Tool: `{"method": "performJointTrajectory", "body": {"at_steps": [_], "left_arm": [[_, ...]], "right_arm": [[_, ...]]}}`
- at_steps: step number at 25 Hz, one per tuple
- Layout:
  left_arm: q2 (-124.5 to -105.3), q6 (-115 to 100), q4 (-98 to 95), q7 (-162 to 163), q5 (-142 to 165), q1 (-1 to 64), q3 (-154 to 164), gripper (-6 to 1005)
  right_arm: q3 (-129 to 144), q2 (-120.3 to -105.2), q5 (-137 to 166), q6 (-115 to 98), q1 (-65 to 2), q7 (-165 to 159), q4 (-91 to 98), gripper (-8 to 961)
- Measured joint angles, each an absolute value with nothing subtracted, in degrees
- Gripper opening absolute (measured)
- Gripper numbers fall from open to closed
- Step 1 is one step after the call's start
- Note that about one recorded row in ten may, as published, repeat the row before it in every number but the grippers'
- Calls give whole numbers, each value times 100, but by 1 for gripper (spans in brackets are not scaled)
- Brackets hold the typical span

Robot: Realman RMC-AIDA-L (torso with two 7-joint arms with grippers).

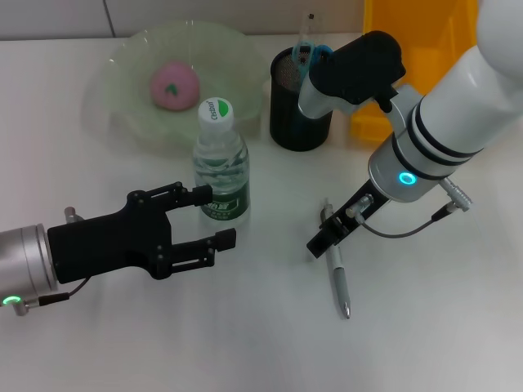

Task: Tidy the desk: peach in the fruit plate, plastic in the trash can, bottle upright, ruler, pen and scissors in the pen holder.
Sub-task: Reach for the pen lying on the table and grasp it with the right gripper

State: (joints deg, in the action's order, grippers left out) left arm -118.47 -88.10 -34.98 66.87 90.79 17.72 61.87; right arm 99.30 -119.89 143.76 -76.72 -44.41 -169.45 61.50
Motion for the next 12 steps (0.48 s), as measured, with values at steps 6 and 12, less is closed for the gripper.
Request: {"method": "performJointTrajectory", "body": {"at_steps": [6, 12], "left_arm": [[-11848, -8808, -3498, 6688, 9079, 1766, 6187, 765], [-11847, -8816, -3498, 6688, 9079, 1767, 6187, 765]], "right_arm": [[10027, -11989, 14385, -7672, -4480, -16945, 6150, 710], [10038, -11988, 14429, -7699, -4554, -16945, 6120, 709]]}}
